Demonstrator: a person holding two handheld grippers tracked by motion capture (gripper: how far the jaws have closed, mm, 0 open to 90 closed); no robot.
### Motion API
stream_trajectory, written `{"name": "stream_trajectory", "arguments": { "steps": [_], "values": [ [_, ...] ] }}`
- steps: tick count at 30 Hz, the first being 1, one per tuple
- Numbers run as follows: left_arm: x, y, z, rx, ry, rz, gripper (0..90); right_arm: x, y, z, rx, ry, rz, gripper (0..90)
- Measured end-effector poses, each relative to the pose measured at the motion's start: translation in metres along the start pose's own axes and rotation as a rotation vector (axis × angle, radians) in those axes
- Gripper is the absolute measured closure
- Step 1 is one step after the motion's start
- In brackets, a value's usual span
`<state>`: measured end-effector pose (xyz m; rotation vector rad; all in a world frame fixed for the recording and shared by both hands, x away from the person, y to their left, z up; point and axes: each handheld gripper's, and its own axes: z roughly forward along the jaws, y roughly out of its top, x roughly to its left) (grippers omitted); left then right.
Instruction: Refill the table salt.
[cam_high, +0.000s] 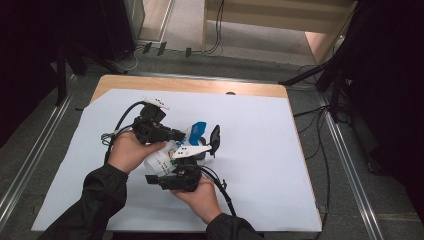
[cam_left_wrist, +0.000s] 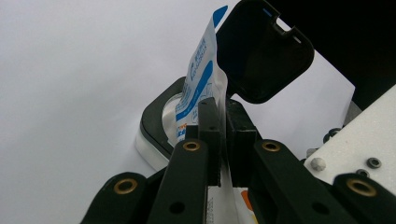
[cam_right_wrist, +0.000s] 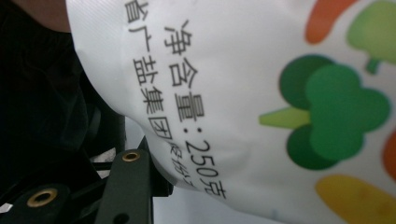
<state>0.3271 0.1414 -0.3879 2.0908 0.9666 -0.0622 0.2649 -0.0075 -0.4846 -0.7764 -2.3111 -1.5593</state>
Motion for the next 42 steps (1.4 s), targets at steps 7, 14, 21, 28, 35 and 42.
{"name": "stream_trajectory", "arguments": {
  "steps": [7,14,21,28,35,42],
  "values": [
    [-0.0001,0.0001,0.0002,-0.004,-0.001,-0.003,88.1,-0.0005,0.0001,-0.0012,-0.004,-0.005,0.005,60.8],
    [-0.0004,0.0007,-0.0008,-0.004,0.003,0.002,88.0,-0.0006,0.0008,-0.0019,-0.016,0.019,0.026,61.5],
    [-0.0002,0.0007,-0.0006,-0.009,0.002,-0.004,88.0,-0.0007,0.0009,-0.0021,-0.015,0.017,0.023,61.5],
    [0.0002,0.0006,0.0002,-0.009,0.000,-0.005,88.0,-0.0009,0.0009,-0.0020,-0.011,0.016,0.021,61.5],
    [-0.0003,0.0009,-0.0002,-0.007,0.002,-0.002,88.0,-0.0009,0.0010,-0.0023,-0.012,0.016,0.020,61.4],
    [-0.0007,0.0008,-0.0003,-0.010,0.006,-0.002,88.0,-0.0010,0.0014,-0.0023,-0.012,0.015,0.018,61.4]
  ]
}}
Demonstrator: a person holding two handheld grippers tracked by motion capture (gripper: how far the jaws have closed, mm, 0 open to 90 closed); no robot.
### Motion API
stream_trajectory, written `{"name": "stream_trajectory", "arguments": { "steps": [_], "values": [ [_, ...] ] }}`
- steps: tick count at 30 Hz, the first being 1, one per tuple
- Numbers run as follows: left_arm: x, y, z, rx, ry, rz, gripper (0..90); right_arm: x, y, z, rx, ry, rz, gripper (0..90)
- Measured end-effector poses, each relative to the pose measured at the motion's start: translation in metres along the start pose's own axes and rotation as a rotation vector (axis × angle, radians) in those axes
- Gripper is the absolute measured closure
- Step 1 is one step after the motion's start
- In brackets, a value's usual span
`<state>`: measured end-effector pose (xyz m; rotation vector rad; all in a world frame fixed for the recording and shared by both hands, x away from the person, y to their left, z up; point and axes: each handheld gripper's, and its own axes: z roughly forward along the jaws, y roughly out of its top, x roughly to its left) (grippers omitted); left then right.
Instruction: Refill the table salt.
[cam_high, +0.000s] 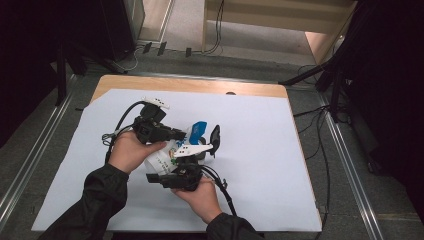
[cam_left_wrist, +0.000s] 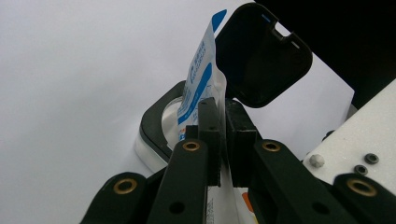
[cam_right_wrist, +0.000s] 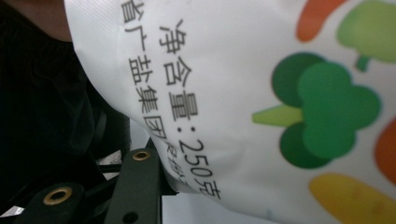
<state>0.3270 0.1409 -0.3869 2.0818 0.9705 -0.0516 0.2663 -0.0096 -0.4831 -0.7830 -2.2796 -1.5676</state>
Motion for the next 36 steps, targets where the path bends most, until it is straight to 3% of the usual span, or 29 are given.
{"name": "stream_trajectory", "arguments": {
  "steps": [36],
  "values": [
    [-0.0033,0.0005,0.0021,-0.001,0.008,0.010,87.9,-0.0017,0.0002,-0.0009,0.015,0.010,0.013,61.4]
  ]
}}
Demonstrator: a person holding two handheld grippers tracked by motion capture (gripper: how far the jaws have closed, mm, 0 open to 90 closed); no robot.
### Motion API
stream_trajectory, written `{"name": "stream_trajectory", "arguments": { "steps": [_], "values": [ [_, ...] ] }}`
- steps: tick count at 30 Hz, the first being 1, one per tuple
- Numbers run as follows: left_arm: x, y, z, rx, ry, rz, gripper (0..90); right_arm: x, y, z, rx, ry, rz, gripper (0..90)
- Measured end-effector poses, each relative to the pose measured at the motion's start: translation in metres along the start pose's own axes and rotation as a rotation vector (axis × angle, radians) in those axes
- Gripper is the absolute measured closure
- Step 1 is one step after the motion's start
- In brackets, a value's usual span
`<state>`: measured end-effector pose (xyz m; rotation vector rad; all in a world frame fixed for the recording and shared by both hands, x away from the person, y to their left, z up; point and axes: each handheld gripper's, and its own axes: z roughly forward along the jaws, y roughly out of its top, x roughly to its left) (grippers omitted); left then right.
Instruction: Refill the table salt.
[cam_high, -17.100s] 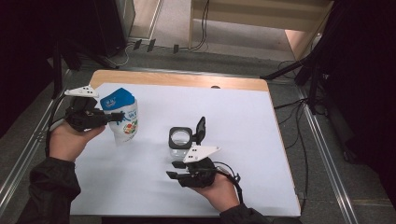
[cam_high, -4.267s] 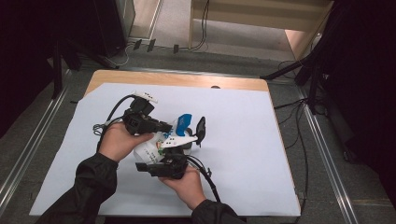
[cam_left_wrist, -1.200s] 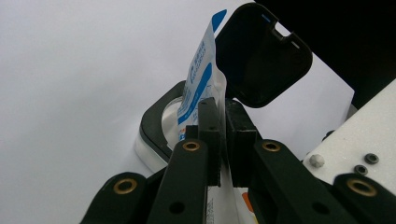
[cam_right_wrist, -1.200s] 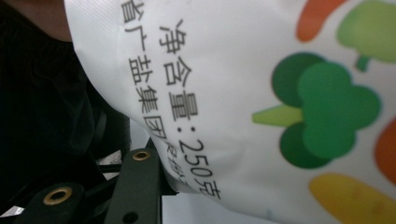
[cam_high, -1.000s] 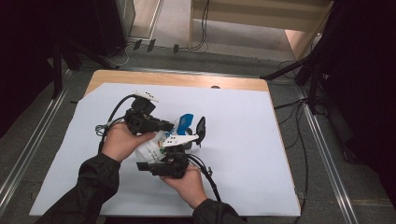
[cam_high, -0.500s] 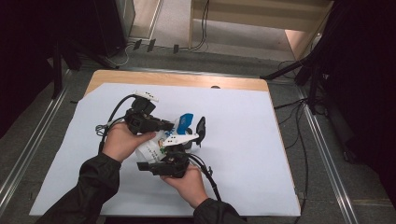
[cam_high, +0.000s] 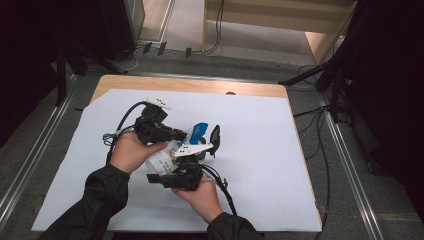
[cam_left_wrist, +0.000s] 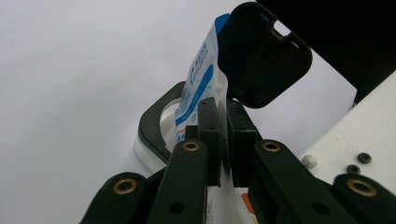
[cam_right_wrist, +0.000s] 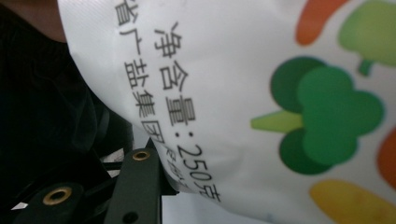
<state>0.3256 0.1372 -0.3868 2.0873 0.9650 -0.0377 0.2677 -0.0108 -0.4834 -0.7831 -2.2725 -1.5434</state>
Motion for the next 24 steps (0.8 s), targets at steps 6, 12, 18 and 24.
{"name": "stream_trajectory", "arguments": {
  "steps": [6,12,18,24],
  "values": [
    [0.0020,-0.0005,0.0003,-0.005,-0.005,-0.010,87.9,-0.0004,0.0001,0.0001,0.001,-0.001,0.004,61.4],
    [0.0037,-0.0006,0.0002,0.001,-0.010,-0.015,88.0,0.0005,-0.0001,0.0014,0.006,-0.009,-0.015,57.5],
    [0.0038,-0.0008,0.0000,-0.005,-0.014,-0.018,87.9,0.0016,-0.0004,0.0016,0.012,-0.029,-0.035,60.5],
    [0.0045,-0.0008,-0.0002,-0.008,-0.009,-0.021,87.9,0.0008,-0.0005,0.0011,0.003,-0.019,-0.014,61.8]
  ]
}}
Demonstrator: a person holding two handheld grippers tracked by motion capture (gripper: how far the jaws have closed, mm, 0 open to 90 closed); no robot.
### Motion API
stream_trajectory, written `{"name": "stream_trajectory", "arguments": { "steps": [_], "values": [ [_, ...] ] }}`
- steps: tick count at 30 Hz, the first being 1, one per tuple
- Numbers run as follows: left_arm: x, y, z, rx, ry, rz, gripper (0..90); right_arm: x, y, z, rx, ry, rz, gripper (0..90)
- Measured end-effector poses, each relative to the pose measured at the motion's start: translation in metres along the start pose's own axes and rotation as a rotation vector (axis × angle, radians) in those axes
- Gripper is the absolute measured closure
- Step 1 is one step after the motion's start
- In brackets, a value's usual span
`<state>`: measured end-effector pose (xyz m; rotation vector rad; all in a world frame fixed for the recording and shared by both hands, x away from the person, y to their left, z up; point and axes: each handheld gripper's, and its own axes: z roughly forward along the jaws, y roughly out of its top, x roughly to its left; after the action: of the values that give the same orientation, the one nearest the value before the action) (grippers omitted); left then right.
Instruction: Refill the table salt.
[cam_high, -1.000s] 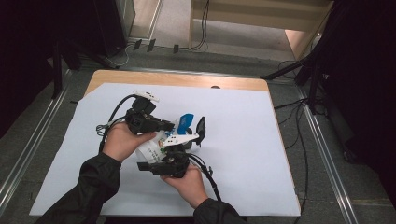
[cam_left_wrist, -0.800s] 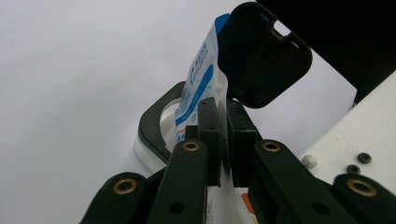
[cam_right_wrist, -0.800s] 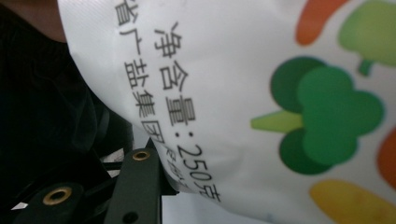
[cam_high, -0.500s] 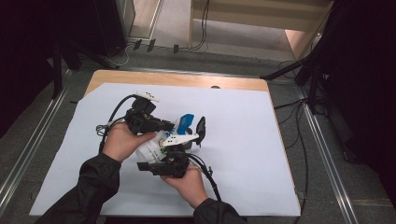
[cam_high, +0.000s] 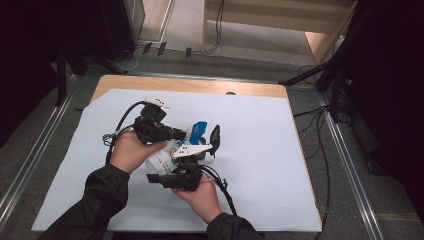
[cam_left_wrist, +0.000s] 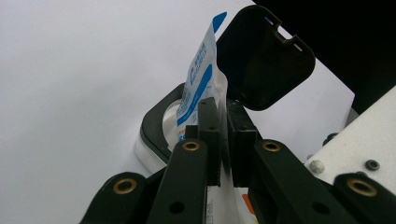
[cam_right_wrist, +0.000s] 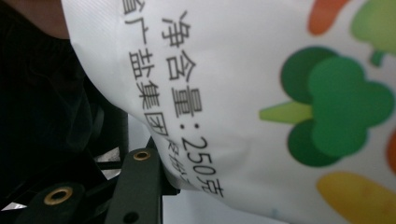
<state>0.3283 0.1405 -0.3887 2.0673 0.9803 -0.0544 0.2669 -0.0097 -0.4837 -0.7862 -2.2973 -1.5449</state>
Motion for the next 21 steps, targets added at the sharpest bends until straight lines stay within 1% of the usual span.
{"name": "stream_trajectory", "arguments": {
  "steps": [6,21],
  "values": [
    [0.0002,0.0001,-0.0005,-0.010,-0.002,-0.002,87.3,-0.0009,0.0005,-0.0009,-0.011,0.022,0.024,62.2],
    [-0.0006,0.0002,-0.0009,-0.007,-0.002,0.000,87.3,-0.0007,0.0009,-0.0010,-0.009,0.018,0.010,62.1]
  ]
}}
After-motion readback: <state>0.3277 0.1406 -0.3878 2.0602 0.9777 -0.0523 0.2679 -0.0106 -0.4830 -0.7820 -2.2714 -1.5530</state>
